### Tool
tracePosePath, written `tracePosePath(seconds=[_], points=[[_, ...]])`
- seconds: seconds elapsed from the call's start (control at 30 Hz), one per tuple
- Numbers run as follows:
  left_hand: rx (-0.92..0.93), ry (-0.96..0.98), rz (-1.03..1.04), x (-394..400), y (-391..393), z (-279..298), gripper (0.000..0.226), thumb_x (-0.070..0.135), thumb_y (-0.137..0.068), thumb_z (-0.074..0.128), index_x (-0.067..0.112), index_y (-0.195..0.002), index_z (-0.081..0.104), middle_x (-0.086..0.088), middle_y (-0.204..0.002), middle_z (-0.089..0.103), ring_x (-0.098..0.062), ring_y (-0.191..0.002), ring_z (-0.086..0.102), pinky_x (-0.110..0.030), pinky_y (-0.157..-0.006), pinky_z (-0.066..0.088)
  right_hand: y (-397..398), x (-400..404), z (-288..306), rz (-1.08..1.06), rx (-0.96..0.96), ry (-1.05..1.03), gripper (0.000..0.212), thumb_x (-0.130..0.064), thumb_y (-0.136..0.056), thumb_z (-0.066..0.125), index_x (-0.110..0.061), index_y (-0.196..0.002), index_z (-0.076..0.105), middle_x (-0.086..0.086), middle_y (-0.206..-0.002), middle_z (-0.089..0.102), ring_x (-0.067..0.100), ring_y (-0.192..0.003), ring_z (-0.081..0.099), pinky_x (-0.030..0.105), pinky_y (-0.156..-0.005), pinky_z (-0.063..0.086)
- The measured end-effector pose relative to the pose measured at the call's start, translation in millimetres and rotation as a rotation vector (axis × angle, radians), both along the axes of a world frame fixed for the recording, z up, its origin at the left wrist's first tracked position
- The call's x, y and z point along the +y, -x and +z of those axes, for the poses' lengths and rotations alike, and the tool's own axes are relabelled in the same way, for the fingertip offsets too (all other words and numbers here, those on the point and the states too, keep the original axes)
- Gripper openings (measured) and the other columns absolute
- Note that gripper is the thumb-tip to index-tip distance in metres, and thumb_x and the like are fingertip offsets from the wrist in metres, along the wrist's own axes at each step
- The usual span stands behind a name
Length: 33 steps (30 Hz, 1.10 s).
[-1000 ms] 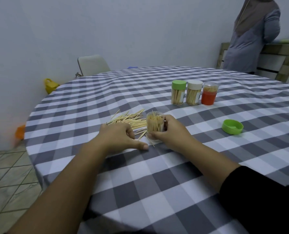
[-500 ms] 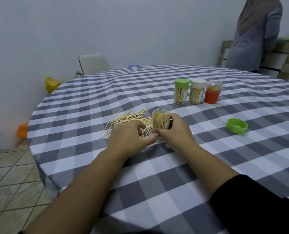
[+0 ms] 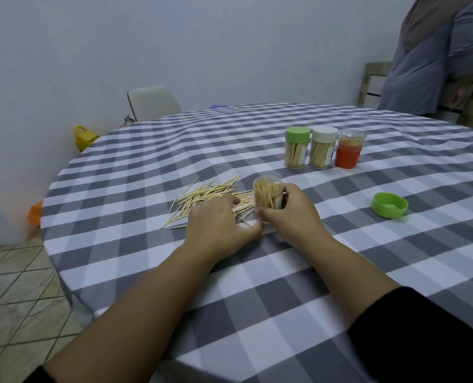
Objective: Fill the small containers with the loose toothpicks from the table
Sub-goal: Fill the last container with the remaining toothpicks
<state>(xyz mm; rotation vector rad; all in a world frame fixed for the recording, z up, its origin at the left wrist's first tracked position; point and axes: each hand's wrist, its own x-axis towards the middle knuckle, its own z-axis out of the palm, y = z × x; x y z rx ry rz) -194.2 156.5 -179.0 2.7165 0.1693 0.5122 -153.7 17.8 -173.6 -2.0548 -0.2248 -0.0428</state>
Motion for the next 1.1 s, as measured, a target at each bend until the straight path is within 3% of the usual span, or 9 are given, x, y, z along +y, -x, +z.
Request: tracePosePath(seconds=[0.1,0.2,0.3,0.43,0.6,0.77,0.87,1.0,1.1], points=[[0.053,0.046,-0.004,2,-1,1,0.055,0.045,-0.076,0.061,0.026,-0.127,0.051,0.005,-0.109,0.061,-0.02,-0.108,0.054,-0.04,-0.099,0.039,0,0,0,0.005,-0.01,0.001,0.046,-0.029,-0.076,0.078,-0.023,-0.112,0.049,-0.003,-0.11,0.061,0.016,-0.101,0.058,0.036,-0.088,0.049],[0.081,0.224,0.001,9,-3,2,0.048,0.026,-0.079,0.062,0.027,-0.126,0.051,0.014,-0.092,0.059,-0.016,-0.099,0.057,-0.039,-0.099,0.04,1,0,0,0.014,-0.008,0.005,0.047,-0.028,-0.078,0.076,-0.022,-0.115,0.049,-0.003,-0.114,0.06,0.016,-0.104,0.057,0.032,-0.086,0.049],[0.016,0.244,-0.01,14,-9,-1,0.037,0.015,-0.084,0.057,0.026,-0.119,0.058,0.016,-0.085,0.062,-0.014,-0.096,0.059,-0.035,-0.098,0.041,1,0,1,0.017,-0.007,0.014,0.048,-0.029,-0.077,0.077,-0.022,-0.116,0.049,-0.003,-0.115,0.06,0.017,-0.105,0.057,0.034,-0.088,0.05],[-0.072,0.063,0.019,19,-14,-3,0.027,0.019,-0.09,0.056,0.027,-0.115,0.064,0.008,-0.106,0.069,-0.017,-0.107,0.058,-0.033,-0.1,0.035,2,0,1,0.025,-0.004,0.009,0.049,-0.029,-0.077,0.077,-0.022,-0.116,0.05,-0.003,-0.115,0.061,0.016,-0.104,0.057,0.036,-0.089,0.051],[0.001,-0.421,-0.086,12,-15,4,0.043,0.017,-0.093,0.042,0.021,-0.136,0.045,0.001,-0.142,0.045,-0.021,-0.13,0.039,-0.033,-0.104,0.026,3,0,2,0.032,-0.003,-0.001,0.045,-0.029,-0.076,0.077,-0.024,-0.112,0.049,-0.004,-0.111,0.061,0.015,-0.101,0.058,0.035,-0.088,0.05],[0.202,-0.413,-0.14,3,-22,10,0.06,0.037,-0.098,0.031,0.011,-0.15,0.018,-0.006,-0.159,0.016,-0.021,-0.145,0.015,-0.035,-0.116,0.014,2,0,2,0.037,-0.005,-0.001,0.043,-0.027,-0.075,0.078,-0.024,-0.106,0.049,-0.003,-0.106,0.062,0.015,-0.098,0.058,0.038,-0.088,0.05],[0.281,-0.491,-0.106,10,-28,8,0.058,0.026,-0.1,0.028,0.009,-0.152,0.007,-0.008,-0.16,0.006,-0.023,-0.147,0.006,-0.036,-0.119,0.008,1,0,1,0.035,-0.006,0.006,0.043,-0.028,-0.075,0.078,-0.025,-0.106,0.048,-0.005,-0.107,0.061,0.015,-0.099,0.058,0.038,-0.089,0.049],[0.358,-0.511,-0.098,14,-30,12,0.056,0.015,-0.101,0.025,0.007,-0.152,0.002,-0.01,-0.16,0.003,-0.025,-0.147,0.005,-0.037,-0.118,0.011,1,1,1,0.031,0.008,0.014,0.046,-0.03,-0.076,0.077,-0.025,-0.112,0.049,-0.005,-0.111,0.061,0.015,-0.102,0.058,0.039,-0.091,0.05],[0.386,-0.491,-0.08,9,-33,14,0.06,0.016,-0.1,0.032,0.007,-0.152,0.004,-0.01,-0.158,0.015,-0.026,-0.144,0.018,-0.041,-0.115,0.026,0,1,0,0.033,0.01,0.022,0.048,-0.031,-0.075,0.077,-0.025,-0.113,0.049,-0.005,-0.112,0.061,0.017,-0.103,0.057,0.041,-0.091,0.049]])
